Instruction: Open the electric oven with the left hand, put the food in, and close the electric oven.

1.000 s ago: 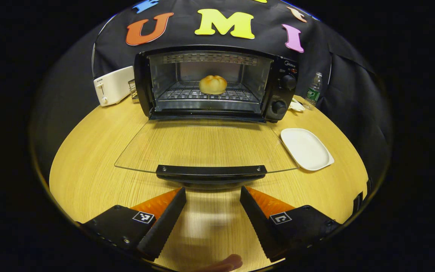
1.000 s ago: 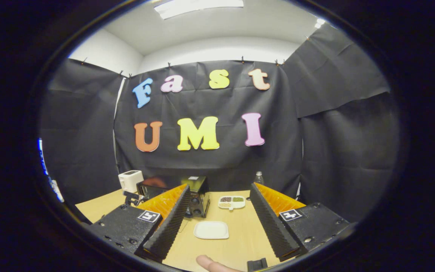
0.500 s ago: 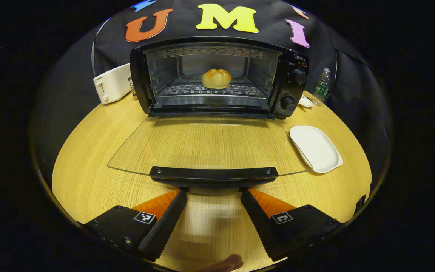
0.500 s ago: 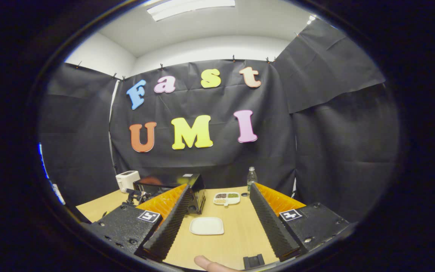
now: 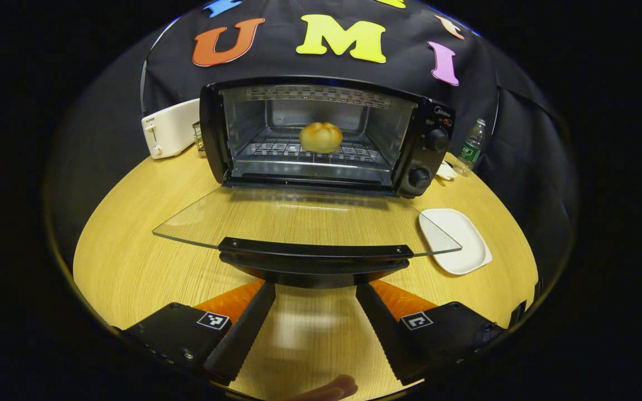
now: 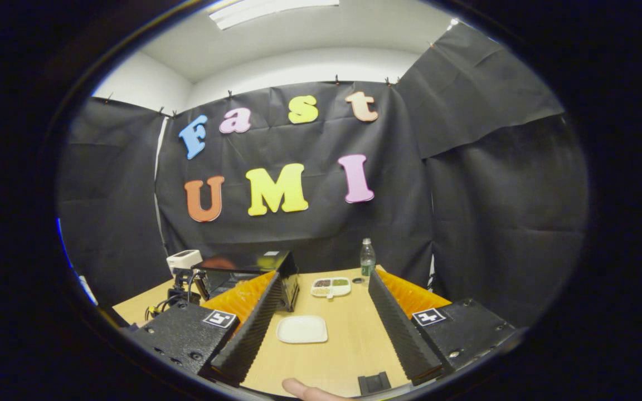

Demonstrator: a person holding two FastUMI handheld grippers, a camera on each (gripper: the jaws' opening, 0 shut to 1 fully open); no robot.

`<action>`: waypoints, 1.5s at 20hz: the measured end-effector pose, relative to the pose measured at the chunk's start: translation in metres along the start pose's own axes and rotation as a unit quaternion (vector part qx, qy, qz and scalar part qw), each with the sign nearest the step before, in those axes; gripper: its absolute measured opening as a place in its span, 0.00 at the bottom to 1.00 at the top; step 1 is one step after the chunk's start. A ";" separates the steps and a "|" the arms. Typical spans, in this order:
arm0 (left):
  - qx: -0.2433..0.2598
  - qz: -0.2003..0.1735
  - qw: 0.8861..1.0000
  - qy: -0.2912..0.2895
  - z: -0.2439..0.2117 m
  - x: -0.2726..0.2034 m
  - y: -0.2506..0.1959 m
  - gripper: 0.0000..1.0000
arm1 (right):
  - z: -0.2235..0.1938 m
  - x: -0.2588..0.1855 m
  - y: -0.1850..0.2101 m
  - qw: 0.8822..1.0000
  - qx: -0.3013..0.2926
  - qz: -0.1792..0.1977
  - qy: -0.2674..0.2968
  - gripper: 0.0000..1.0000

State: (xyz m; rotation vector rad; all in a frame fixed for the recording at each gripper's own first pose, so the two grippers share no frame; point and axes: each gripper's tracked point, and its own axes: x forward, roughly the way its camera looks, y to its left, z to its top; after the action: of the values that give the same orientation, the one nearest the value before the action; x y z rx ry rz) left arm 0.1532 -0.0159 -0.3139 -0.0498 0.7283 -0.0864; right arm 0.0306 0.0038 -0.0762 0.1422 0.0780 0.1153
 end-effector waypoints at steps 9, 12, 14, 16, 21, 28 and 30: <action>-0.005 0.001 0.999 -0.037 0.047 0.005 0.008 0.94 | -0.006 0.006 -0.010 1.000 0.007 -0.010 0.006 0.96; -0.005 -0.002 0.999 -0.054 0.064 0.009 0.010 0.94 | -0.011 0.010 -0.012 1.000 0.011 -0.011 0.012 0.96; -0.007 -0.007 0.998 -0.066 0.075 0.014 0.011 0.94 | -0.016 0.013 -0.016 1.000 0.012 -0.015 0.015 0.96; -0.007 -0.012 0.997 -0.074 0.083 0.019 0.008 0.94 | -0.018 0.016 -0.020 0.999 0.015 -0.020 0.019 0.96; -0.004 -0.019 0.992 -0.127 0.117 0.025 0.007 0.94 | -0.027 0.021 -0.026 0.999 0.019 -0.026 0.030 0.96; -0.015 -0.019 0.982 -0.189 0.155 0.011 0.011 0.93 | -0.029 0.024 -0.029 0.999 0.017 -0.028 0.029 0.96; -0.010 -0.023 0.977 -0.210 0.164 -0.009 0.010 0.93 | -0.028 0.024 -0.025 0.999 0.017 -0.025 0.026 0.96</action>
State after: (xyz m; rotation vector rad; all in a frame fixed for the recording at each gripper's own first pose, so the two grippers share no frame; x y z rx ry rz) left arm 0.2565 -0.0031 -0.1868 -0.1021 0.3042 -0.1092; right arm 0.0550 -0.0136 -0.1087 0.1713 0.1349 0.0685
